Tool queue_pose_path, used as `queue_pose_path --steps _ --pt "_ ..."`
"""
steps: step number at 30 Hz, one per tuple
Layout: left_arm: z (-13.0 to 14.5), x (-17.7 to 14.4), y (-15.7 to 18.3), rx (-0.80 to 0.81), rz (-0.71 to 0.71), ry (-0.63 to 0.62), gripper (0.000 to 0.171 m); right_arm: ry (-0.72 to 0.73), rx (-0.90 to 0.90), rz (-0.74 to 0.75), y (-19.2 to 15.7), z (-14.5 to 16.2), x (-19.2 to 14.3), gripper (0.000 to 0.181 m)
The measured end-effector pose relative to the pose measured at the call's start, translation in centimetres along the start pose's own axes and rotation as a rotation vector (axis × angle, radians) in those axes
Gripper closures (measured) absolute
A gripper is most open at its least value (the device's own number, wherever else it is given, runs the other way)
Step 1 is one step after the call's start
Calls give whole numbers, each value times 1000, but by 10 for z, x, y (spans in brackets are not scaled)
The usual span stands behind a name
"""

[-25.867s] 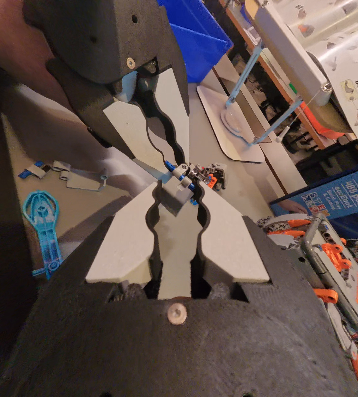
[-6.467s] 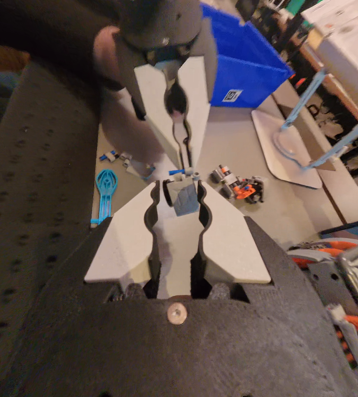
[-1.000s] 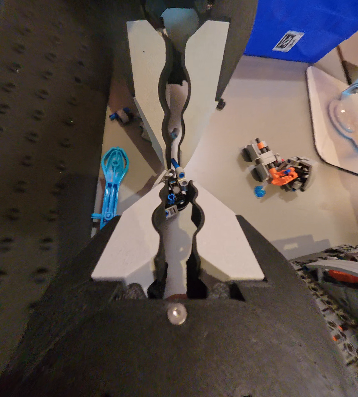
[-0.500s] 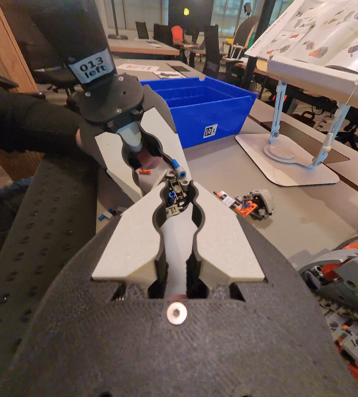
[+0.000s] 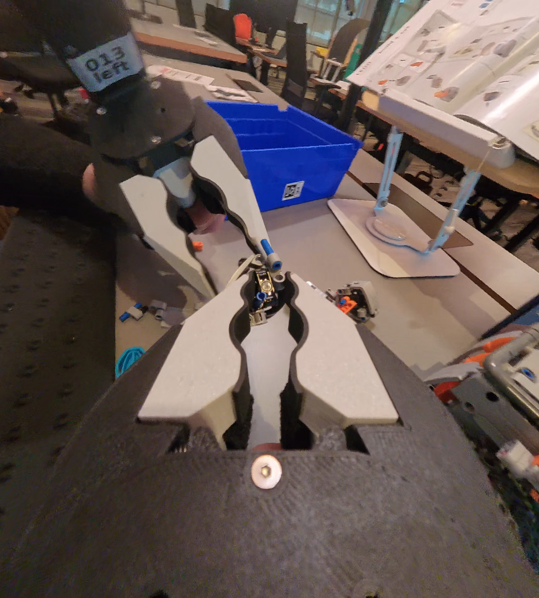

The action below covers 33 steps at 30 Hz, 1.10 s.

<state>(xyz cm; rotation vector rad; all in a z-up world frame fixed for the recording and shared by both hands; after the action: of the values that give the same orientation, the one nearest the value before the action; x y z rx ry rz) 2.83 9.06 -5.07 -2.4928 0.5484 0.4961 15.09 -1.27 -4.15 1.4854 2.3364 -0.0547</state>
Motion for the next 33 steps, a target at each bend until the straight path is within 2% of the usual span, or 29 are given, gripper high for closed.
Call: queue_pose_path --steps 2,6,7,9,12,15,20,23,27,33 --pt "-2 1 1 -14 0 12 118 24 65 5 5 -1 0 166" --pt "-4 8 6 19 -81 -31 112 -8 40 78 0 -1 9 166" --pt "-4 9 4 -1 -91 -37 115 -19 24 100 -1 -1 11 166" --pt "-2 8 -1 -15 -126 -49 130 -27 8 132 -4 -2 14 166" --pt "0 7 -2 -13 -121 -43 131 -30 -32 159 -7 -3 15 166" --pt "-2 5 -1 18 -135 -45 131 -9 -15 124 -6 -5 12 165" --pt "1 7 4 145 -148 -106 132 54 14 103 1 -10 -2 168" --pt "-2 10 11 192 -156 -115 131 -4 -43 85 -4 -8 4 176" --pt "-2 9 11 201 -161 -110 132 -45 -67 55 -6 -4 8 172" --pt "0 11 14 260 -164 -140 132 -101 -109 45 -7 -3 10 177"
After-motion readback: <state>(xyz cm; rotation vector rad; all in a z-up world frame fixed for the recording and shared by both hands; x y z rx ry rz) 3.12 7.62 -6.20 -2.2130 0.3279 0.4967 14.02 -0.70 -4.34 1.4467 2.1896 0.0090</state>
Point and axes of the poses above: each gripper's, where its closed fingertips meet, x out along the fingers, z out of its underside, y = z × x across the jaws, the point moved 9 cm from there along -x, back along the fingers, and after that the axes turned 6 degrees about -y, right-handed, at the moved point
